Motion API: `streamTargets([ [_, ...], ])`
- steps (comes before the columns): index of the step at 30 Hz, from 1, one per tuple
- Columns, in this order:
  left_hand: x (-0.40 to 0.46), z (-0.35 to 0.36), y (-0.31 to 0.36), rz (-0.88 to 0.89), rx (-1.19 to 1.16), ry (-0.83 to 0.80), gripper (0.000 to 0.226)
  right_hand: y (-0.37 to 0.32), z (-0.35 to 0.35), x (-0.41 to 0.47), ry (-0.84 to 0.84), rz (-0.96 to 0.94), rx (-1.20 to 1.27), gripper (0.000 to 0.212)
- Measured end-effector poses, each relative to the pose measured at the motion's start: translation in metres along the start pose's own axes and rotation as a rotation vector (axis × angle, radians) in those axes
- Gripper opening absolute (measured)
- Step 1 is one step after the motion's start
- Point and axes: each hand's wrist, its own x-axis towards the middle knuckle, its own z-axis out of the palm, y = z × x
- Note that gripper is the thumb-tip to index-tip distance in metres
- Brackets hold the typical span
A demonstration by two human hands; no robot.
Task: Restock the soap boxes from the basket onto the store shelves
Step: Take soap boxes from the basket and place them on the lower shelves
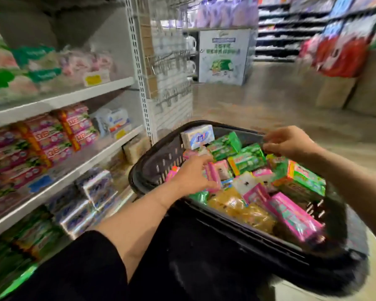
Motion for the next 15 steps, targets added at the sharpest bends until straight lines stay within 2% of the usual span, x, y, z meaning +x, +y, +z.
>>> streamTargets([
  [2, 0.002, 0.009, -0.006, -0.038, 0.216, -0.119, 0.094, 0.019, -0.011, -0.021, -0.025, -0.020, -0.130, 0.019],
  [6, 0.009, 0.016, -0.013, -0.158, 0.491, -0.282, 0.090, 0.046, -0.012, -0.049, -0.176, -0.011, -0.240, 0.035],
  [8, 0.012, 0.017, -0.013, -0.221, 0.553, -0.346, 0.080, 0.056, -0.008, -0.058, -0.202, -0.018, -0.272, 0.054],
  [11, 0.016, 0.019, -0.013, -0.261, 0.612, -0.373, 0.069, 0.073, -0.001, -0.067, -0.148, 0.023, -0.296, 0.084],
  [15, 0.014, 0.018, -0.014, -0.287, 0.612, -0.270, 0.058, 0.084, 0.003, -0.062, -0.087, 0.096, -0.291, 0.092],
])
